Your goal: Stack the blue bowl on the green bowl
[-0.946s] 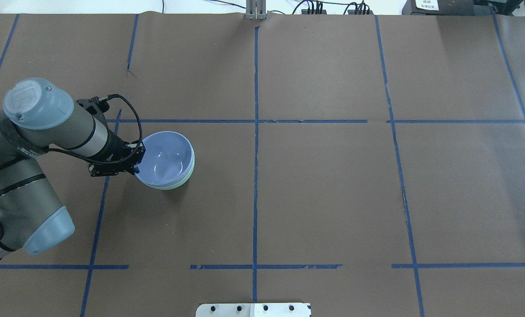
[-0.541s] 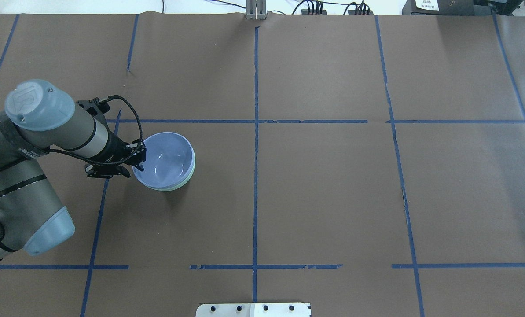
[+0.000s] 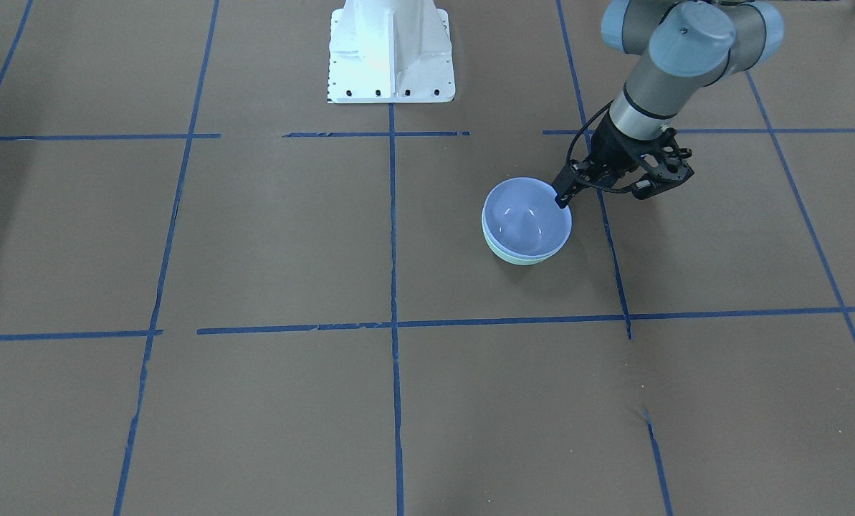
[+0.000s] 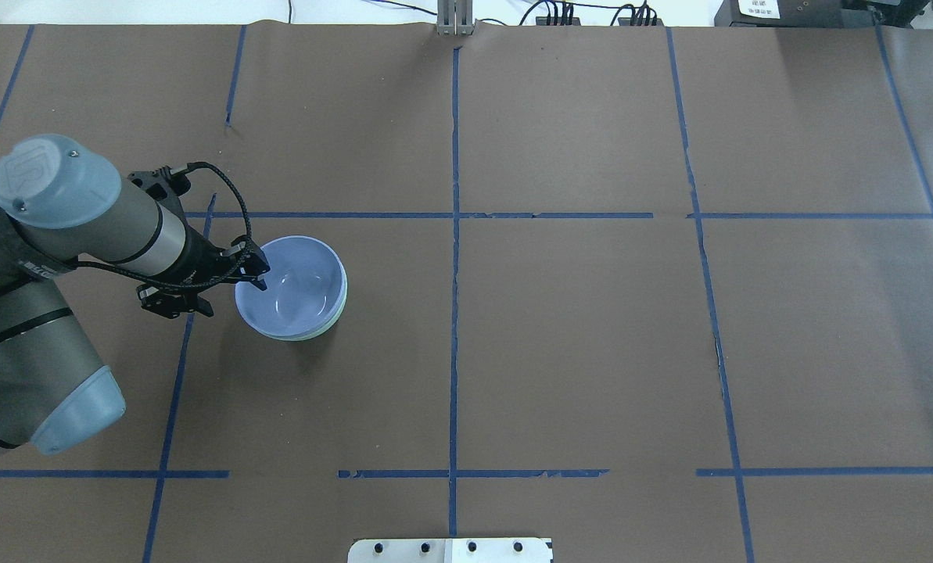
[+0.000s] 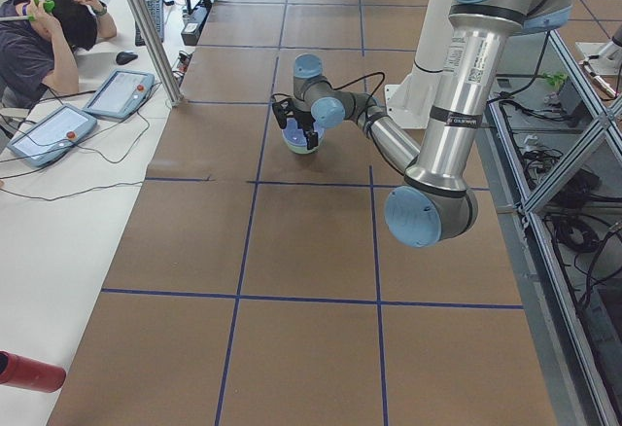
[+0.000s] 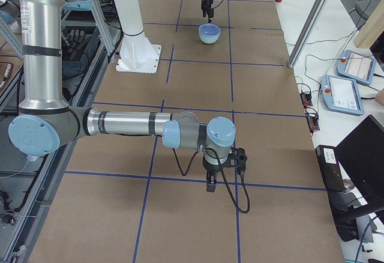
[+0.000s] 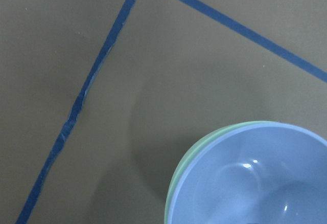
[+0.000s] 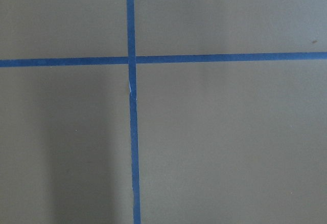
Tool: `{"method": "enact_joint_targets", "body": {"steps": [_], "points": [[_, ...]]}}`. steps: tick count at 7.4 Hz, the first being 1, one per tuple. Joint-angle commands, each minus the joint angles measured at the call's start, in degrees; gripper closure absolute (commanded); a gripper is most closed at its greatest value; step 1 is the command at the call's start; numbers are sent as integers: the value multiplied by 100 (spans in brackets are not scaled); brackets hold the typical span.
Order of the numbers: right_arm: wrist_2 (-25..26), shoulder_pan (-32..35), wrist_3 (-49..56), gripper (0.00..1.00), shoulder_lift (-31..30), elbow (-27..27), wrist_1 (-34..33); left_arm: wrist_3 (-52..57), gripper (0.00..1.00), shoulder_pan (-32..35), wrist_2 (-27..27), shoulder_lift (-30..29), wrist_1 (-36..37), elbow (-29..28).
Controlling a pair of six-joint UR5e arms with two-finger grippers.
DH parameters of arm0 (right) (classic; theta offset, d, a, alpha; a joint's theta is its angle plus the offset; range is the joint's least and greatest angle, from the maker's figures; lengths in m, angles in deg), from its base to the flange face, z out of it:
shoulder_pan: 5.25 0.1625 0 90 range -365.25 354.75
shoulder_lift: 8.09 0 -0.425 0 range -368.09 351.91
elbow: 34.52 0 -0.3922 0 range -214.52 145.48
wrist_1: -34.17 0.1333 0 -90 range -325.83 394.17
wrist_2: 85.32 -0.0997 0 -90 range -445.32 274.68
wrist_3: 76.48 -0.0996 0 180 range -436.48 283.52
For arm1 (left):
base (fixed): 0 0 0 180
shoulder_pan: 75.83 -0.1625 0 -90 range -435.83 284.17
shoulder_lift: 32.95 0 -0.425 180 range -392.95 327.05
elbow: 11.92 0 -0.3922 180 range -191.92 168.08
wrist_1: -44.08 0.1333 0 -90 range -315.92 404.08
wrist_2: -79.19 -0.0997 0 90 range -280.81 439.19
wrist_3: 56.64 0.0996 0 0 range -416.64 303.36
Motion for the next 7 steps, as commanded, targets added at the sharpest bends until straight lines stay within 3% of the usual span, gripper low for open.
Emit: {"method": "enact_joint_targets", "body": {"steps": [1, 2, 5, 7], "points": [[0, 9, 2, 0, -3, 0, 0, 2163, 0, 1101, 473, 728, 9, 154], [0, 0, 2, 0, 6, 0, 0, 3472, 0, 1751, 816, 1210, 26, 163], [0, 0, -7, 0, -3, 0, 0, 7034, 0, 3343, 899, 2399, 62, -99], [0, 0, 2, 0, -3, 0, 0, 7931, 0, 4049, 960, 2437, 122, -739]]}}
